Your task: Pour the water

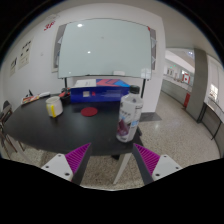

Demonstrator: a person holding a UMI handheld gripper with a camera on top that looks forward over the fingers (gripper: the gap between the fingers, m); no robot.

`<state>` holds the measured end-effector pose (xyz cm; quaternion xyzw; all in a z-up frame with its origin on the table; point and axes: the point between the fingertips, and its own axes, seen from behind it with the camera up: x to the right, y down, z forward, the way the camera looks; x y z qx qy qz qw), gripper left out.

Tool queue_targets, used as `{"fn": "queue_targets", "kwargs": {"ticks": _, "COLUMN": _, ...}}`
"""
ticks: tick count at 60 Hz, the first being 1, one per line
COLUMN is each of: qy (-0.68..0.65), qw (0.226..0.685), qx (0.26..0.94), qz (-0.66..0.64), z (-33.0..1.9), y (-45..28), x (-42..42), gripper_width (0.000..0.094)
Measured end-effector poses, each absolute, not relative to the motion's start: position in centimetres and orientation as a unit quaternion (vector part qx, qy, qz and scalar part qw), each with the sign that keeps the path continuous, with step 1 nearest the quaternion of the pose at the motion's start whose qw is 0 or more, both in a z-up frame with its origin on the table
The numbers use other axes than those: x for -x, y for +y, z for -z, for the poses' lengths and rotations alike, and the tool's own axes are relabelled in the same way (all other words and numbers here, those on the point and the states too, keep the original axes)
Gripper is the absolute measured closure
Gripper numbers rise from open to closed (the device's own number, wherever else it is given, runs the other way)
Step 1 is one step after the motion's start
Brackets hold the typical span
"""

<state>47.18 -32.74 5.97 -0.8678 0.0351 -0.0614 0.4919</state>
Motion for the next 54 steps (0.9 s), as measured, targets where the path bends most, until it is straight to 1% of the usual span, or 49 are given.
{"fn": "queue_targets", "kwargs": {"ticks": 8, "qy": 0.043, "qw": 0.517, "qx": 0.853, "qz": 0.061, "z": -5.9, "y": -27.0, "x": -51.4, "gripper_width": 0.0099}}
{"fn": "queue_targets", "kwargs": {"ticks": 16, "qy": 0.035, "qw": 0.538, "qx": 0.84, "qz": 0.058, "z": -6.0, "y": -22.7, "x": -53.6, "gripper_width": 0.0102}}
{"fn": "queue_targets", "kwargs": {"ticks": 21, "qy": 0.036, "qw": 0.555, "qx": 0.829, "qz": 0.056, "z": -5.9, "y": -20.3, "x": -54.1, "gripper_width": 0.0124}}
{"fn": "queue_targets", "kwargs": {"ticks": 23, "qy": 0.033, "qw": 0.562, "qx": 0.825, "qz": 0.052, "z": -6.1, "y": -19.7, "x": -54.1, "gripper_width": 0.0149}}
{"fn": "queue_targets", "kwargs": {"ticks": 27, "qy": 0.029, "qw": 0.576, "qx": 0.815, "qz": 0.056, "z": -6.6, "y": -18.8, "x": -54.5, "gripper_width": 0.0383}}
{"fn": "queue_targets", "kwargs": {"ticks": 29, "qy": 0.027, "qw": 0.581, "qx": 0.811, "qz": 0.06, "z": -6.5, "y": -18.4, "x": -54.7, "gripper_width": 0.0389}}
{"fn": "queue_targets", "kwargs": {"ticks": 35, "qy": 0.026, "qw": 0.591, "qx": 0.804, "qz": 0.064, "z": -6.7, "y": -18.0, "x": -54.7, "gripper_width": 0.0479}}
{"fn": "queue_targets", "kwargs": {"ticks": 36, "qy": 0.025, "qw": 0.592, "qx": 0.803, "qz": 0.063, "z": -6.7, "y": -18.0, "x": -54.6, "gripper_width": 0.0474}}
{"fn": "queue_targets", "kwargs": {"ticks": 37, "qy": 0.022, "qw": 0.592, "qx": 0.803, "qz": 0.062, "z": -6.7, "y": -18.0, "x": -54.6, "gripper_width": 0.0511}}
{"fn": "queue_targets", "kwargs": {"ticks": 38, "qy": 0.02, "qw": 0.591, "qx": 0.804, "qz": 0.062, "z": -6.7, "y": -18.0, "x": -54.6, "gripper_width": 0.0511}}
{"fn": "queue_targets", "kwargs": {"ticks": 39, "qy": 0.018, "qw": 0.591, "qx": 0.804, "qz": 0.062, "z": -6.7, "y": -18.1, "x": -54.6, "gripper_width": 0.0533}}
{"fn": "queue_targets", "kwargs": {"ticks": 41, "qy": 0.017, "qw": 0.59, "qx": 0.805, "qz": 0.063, "z": -6.6, "y": -18.1, "x": -54.6, "gripper_width": 0.0525}}
{"fn": "queue_targets", "kwargs": {"ticks": 42, "qy": 0.016, "qw": 0.589, "qx": 0.805, "qz": 0.062, "z": -6.7, "y": -18.1, "x": -54.7, "gripper_width": 0.0552}}
{"fn": "queue_targets", "kwargs": {"ticks": 47, "qy": 0.021, "qw": 0.585, "qx": 0.807, "qz": 0.072, "z": -6.9, "y": -18.2, "x": -54.8, "gripper_width": 0.0551}}
{"fn": "queue_targets", "kwargs": {"ticks": 54, "qy": 0.026, "qw": 0.589, "qx": 0.8, "qz": 0.109, "z": -9.7, "y": -17.4, "x": -54.3, "gripper_width": 0.0552}}
